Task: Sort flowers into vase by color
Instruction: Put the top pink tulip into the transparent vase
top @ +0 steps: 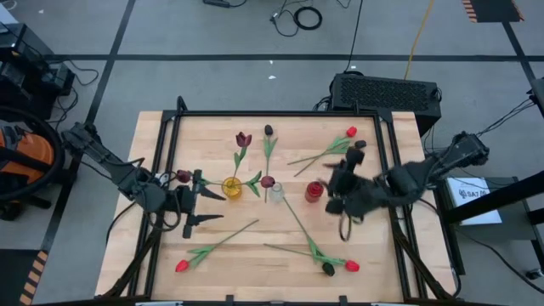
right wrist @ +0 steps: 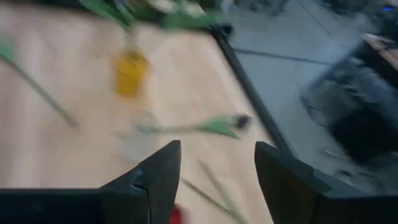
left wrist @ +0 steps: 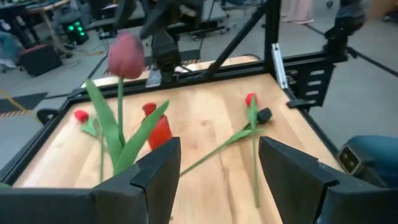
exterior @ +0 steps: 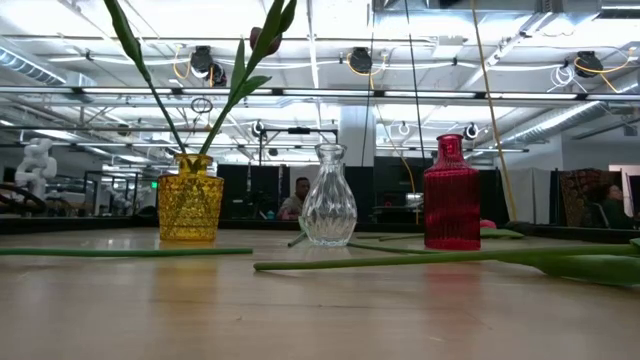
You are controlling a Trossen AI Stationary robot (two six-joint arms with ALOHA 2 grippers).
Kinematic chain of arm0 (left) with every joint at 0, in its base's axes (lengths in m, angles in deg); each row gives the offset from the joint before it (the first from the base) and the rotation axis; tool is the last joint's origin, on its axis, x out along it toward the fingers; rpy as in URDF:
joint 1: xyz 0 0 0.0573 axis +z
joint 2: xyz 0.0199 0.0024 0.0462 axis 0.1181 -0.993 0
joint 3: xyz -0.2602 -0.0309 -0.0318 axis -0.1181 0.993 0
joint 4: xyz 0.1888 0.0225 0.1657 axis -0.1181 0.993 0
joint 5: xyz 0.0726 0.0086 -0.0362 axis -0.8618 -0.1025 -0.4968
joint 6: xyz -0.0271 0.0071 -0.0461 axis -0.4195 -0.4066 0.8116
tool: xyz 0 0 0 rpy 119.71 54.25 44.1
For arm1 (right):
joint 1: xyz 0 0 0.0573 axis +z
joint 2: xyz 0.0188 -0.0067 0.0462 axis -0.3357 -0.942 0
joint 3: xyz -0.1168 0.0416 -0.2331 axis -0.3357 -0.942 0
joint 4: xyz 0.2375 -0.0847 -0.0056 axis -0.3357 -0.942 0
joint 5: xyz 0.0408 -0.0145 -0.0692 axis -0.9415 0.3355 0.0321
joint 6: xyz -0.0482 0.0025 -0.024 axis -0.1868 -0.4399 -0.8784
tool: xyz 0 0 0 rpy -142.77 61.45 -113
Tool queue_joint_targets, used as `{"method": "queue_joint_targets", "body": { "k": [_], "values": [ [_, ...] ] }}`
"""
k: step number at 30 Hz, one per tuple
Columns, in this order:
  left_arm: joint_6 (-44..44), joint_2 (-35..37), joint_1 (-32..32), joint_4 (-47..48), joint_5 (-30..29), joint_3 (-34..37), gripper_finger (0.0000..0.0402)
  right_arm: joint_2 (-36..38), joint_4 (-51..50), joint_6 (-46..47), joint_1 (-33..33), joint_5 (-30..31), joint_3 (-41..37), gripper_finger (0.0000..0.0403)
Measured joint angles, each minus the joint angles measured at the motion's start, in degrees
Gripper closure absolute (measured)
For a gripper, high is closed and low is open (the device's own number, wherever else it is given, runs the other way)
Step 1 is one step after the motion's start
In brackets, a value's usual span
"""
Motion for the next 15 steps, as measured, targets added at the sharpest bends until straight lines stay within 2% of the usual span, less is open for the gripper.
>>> {"method": "queue_joint_targets", "body": {
  "k": [3,6,11,15],
  "values": [
    [1.3,-0.78,0.62,-0.02,-0.25,0.01,0.0178,0.55,-5.35,-1.48,-6.15,-2.21,0.0,0.0205],
    [1.37,-1.78,1.25,-0.61,-0.71,0.02,0.0178,1.21,-9.07,-3.26,-12.45,-8.84,0.0,0.0205],
    [1.38,-3.81,2.55,-1.71,-1.39,0.02,0.0178,1.37,-9.11,-7.05,-21.02,-19.63,-0.55,0.0205],
    [1.4,-5.52,3.21,-1.75,-1.39,0.02,0.0178,1.35,-4.8,-16.16,-26.51,-29.88,-2.82,0.0205]
  ]
}}
